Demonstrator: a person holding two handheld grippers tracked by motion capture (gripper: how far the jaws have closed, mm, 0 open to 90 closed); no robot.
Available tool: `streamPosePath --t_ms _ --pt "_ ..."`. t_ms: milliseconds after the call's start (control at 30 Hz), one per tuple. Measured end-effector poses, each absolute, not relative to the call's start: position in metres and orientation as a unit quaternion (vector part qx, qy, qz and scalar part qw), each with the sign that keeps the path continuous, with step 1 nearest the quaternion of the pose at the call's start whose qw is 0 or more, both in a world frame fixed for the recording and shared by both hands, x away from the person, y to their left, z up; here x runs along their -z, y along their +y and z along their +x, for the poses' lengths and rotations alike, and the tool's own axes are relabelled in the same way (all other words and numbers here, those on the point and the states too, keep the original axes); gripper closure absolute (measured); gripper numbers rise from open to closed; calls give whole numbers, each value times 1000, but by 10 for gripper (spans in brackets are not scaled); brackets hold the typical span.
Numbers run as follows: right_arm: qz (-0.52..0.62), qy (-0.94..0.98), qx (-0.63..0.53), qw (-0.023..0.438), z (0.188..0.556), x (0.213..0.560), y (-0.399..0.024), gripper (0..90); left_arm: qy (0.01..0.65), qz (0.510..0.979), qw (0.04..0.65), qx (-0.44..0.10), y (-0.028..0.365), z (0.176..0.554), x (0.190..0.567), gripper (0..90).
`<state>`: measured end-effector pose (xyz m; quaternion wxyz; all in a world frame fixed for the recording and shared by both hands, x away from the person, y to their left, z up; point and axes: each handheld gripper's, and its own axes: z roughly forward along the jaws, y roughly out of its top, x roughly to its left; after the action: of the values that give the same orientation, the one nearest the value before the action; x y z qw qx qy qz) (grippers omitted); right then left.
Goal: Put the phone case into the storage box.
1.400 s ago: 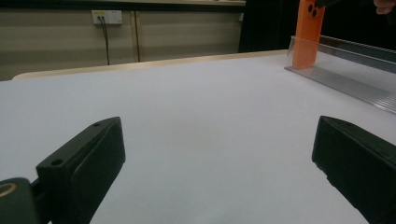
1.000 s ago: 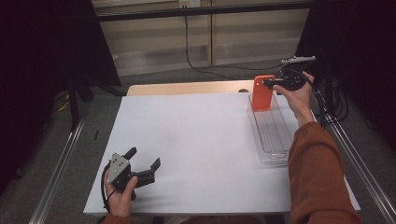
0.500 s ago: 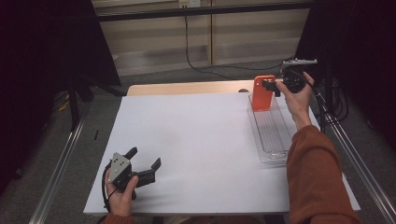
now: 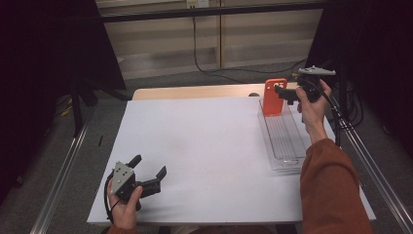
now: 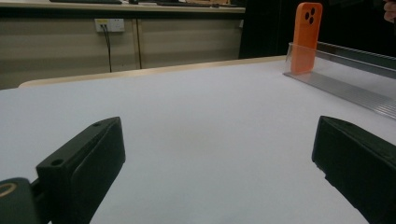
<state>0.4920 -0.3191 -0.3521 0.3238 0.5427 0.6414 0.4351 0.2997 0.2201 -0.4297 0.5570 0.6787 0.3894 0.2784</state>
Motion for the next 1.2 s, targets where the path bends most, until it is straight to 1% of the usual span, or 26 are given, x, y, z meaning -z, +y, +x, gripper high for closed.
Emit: streamPosePath --t_ms 67,133,267,400,500,533,700,800,900,1000,1067,1133,1200 --pt "544 634 -443 325 488 351 -319 33 388 680 557 -278 220 300 429 26" --pt "538 630 -447 338 484 352 -319 34 387 680 558 -276 219 300 429 26" --pt "538 620 -466 332 476 352 -321 29 388 679 558 -276 219 300 429 26" --pt "532 617 -464 348 469 355 -320 37 388 678 560 -278 220 300 429 26" --pt "533 620 -461 346 465 357 -319 39 390 675 561 -279 220 299 428 26" --pt "528 616 -466 354 463 358 -319 46 390 674 562 -279 220 299 428 26" --pt "518 616 -471 361 452 358 -317 39 392 676 559 -277 222 300 429 26" --pt "509 617 -471 373 446 363 -316 58 397 673 559 -276 223 300 430 26" --pt "508 617 -473 370 438 367 -314 56 397 673 560 -276 223 301 430 26" --pt "501 620 -480 366 430 368 -312 37 397 672 561 -276 223 301 430 26" --pt "490 619 -483 379 423 366 -311 15 397 673 560 -277 223 301 430 26" --pt "487 624 -487 369 419 366 -310 4 396 674 559 -277 223 301 430 26" --pt "482 629 -485 370 415 366 -310 4 397 674 559 -277 223 301 430 26"
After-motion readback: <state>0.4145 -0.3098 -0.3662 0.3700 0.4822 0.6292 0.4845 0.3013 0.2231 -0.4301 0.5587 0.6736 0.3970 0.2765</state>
